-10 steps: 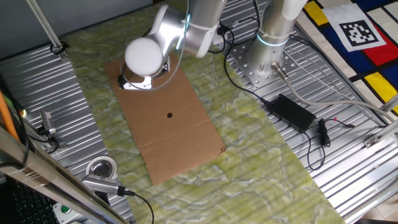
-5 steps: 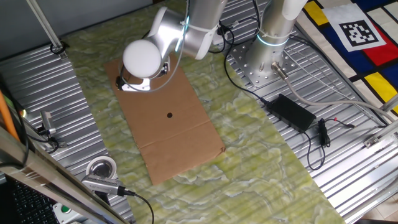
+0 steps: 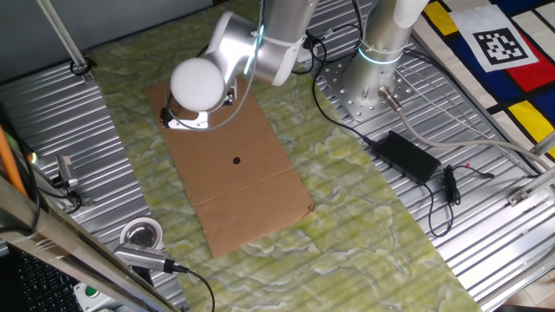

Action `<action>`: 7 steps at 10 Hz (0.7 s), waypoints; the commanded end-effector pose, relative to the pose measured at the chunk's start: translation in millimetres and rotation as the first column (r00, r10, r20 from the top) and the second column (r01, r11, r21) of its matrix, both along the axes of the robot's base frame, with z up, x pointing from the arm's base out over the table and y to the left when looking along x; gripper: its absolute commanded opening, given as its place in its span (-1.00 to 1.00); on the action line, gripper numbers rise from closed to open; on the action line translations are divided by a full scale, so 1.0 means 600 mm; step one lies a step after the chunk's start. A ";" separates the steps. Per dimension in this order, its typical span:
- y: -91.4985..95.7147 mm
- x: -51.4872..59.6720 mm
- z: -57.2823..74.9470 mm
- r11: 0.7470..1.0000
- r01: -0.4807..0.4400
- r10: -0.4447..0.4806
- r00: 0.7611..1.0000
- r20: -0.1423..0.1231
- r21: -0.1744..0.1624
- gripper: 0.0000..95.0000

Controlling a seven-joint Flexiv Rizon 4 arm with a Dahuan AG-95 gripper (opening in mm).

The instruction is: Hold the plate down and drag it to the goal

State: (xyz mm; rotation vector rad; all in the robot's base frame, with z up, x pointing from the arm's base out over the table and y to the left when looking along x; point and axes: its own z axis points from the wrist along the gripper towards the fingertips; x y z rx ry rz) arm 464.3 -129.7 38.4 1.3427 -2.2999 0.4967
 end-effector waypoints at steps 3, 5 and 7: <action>0.002 -0.001 0.001 1.000 -0.003 0.003 1.000 -0.005 0.003 -1.00; 0.003 -0.002 0.000 1.000 -0.004 0.004 1.000 -0.006 0.002 -1.00; 0.003 -0.004 -0.001 1.000 -0.003 0.003 1.000 -0.006 0.004 -1.00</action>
